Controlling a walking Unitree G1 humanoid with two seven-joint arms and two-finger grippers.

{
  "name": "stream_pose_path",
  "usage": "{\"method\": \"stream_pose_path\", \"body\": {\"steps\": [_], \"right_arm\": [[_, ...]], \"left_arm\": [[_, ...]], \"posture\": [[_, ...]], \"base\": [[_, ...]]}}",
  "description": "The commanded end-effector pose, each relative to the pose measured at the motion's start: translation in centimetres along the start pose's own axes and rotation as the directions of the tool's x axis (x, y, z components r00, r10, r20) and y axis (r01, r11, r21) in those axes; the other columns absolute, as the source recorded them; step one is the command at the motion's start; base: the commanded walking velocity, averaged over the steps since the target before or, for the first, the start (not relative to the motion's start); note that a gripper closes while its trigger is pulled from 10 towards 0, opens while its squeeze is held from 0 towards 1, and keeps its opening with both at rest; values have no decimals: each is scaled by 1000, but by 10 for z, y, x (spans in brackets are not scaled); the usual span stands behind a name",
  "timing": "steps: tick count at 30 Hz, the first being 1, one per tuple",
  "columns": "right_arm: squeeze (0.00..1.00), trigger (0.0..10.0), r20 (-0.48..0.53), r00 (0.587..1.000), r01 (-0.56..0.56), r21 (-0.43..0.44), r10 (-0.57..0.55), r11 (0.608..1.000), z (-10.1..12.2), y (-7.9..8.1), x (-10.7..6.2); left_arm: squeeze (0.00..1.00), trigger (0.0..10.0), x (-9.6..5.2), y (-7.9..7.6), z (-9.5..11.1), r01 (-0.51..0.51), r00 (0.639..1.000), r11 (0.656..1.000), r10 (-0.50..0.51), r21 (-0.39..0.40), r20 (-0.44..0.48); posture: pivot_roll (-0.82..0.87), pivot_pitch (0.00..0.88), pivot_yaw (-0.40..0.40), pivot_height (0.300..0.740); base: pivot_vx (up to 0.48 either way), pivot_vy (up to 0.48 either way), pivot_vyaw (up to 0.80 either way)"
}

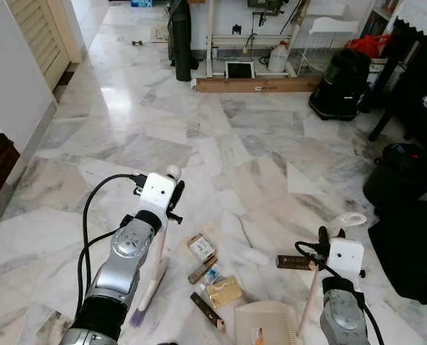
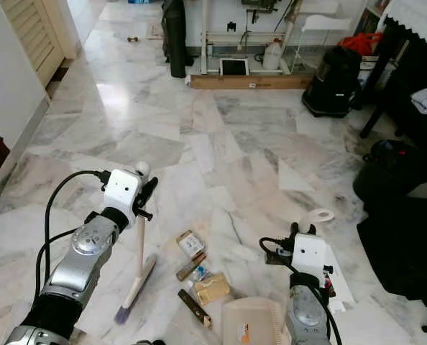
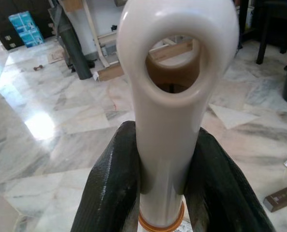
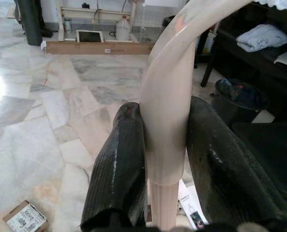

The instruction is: Sweep floor

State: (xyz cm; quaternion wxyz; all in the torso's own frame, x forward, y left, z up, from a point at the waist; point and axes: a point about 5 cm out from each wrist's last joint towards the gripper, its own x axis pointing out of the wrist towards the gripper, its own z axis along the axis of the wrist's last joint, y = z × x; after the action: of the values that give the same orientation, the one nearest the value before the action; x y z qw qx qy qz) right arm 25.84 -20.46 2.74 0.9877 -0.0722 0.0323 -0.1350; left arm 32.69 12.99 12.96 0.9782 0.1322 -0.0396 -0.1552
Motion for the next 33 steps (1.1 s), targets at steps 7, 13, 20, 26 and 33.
{"method": "stream_pose_path", "body": {"steps": [7, 13, 20, 26, 33], "right_arm": [[0, 10000, 6, 1000, 0, -18, 0, 1000, -3, -1, -1], [0, 10000, -13, 1000, -16, -15, 16, 1000, -9, 5, -5], [0, 10000, -14, 1000, -3, -1, 3, 1000, -10, 5, -6], [0, 10000, -16, 1000, 10, 30, -10, 1000, -9, 3, -5], [0, 10000, -18, 1000, 20, 46, -19, 999, -8, 1, -3]], "left_arm": [[0, 10000, 5, 4, 10, 12, 1000, 999, -12, 34, 20], [0, 10000, 4, 4, 8, 19, 1000, 999, -19, 34, 8], [0, 10000, 6, 0, -6, 42, 996, 999, -44, -24, -75], [0, 10000, 10, -6, -7, 70, 994, 997, -73, -39, -85], [0, 10000, 17, -9, 0, 77, 995, 994, -81, -74, -60]], "posture": [[90, 141, -21, 740], [95, 147, -16, 740], [92, 147, -14, 740], [89, 150, -17, 740], [85, 155, -19, 740]], "base": [[0, 0, 0], [0, 0, 0], [0, 0, 0], [0, 0, 0], [0, 0, 0]]}}
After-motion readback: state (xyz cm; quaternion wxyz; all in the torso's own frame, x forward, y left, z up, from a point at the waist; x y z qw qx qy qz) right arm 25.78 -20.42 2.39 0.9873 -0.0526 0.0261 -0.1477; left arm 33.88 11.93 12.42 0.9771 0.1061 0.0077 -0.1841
